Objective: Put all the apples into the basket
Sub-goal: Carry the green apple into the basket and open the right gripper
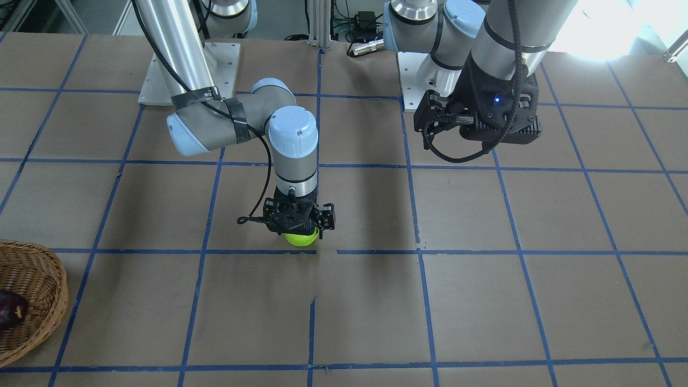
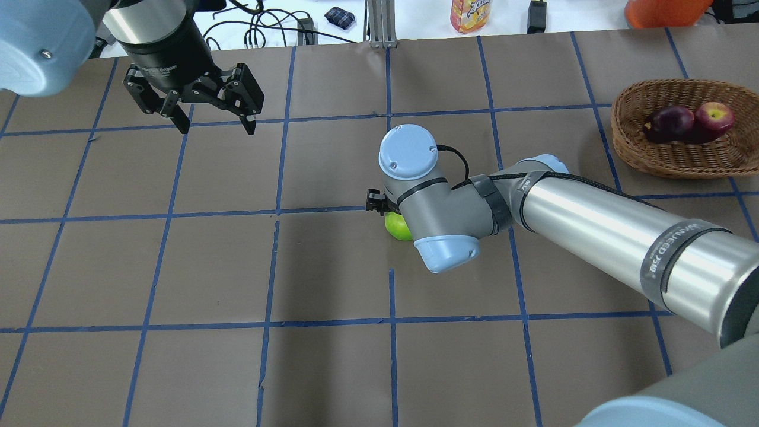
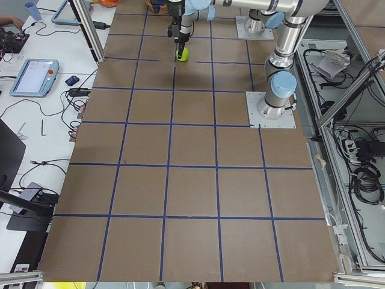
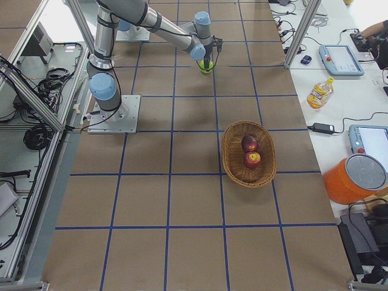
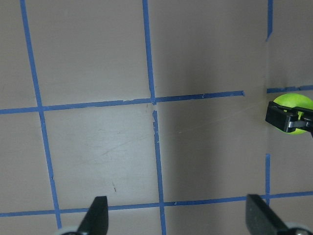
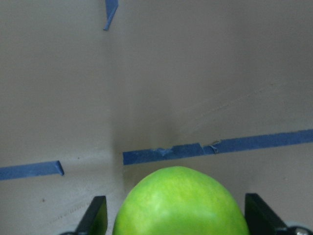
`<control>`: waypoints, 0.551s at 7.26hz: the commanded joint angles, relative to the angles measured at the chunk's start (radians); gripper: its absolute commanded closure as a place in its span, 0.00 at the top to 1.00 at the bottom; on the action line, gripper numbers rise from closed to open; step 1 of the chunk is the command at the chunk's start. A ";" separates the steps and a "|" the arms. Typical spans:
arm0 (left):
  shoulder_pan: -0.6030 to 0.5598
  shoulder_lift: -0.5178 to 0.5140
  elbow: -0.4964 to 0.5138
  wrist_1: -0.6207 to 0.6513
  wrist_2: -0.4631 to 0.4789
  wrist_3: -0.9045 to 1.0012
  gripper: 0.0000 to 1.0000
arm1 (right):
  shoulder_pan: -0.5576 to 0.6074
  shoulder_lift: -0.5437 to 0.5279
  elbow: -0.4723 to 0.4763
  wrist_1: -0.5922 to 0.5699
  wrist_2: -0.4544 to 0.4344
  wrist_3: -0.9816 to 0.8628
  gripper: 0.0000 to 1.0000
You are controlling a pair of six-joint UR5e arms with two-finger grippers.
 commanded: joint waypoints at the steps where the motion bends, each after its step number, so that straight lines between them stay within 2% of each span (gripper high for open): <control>1: -0.005 0.019 -0.005 0.002 0.002 0.008 1.00 | -0.001 0.002 -0.012 -0.016 -0.004 -0.020 0.63; 2: 0.011 0.020 -0.016 0.006 0.002 0.010 1.00 | -0.035 -0.018 -0.039 0.009 0.005 -0.075 0.60; 3: 0.008 0.022 -0.013 0.005 0.004 0.010 1.00 | -0.078 -0.045 -0.089 0.126 0.010 -0.097 0.59; 4: 0.008 0.022 -0.015 0.003 0.004 0.010 1.00 | -0.157 -0.071 -0.178 0.235 0.009 -0.155 0.58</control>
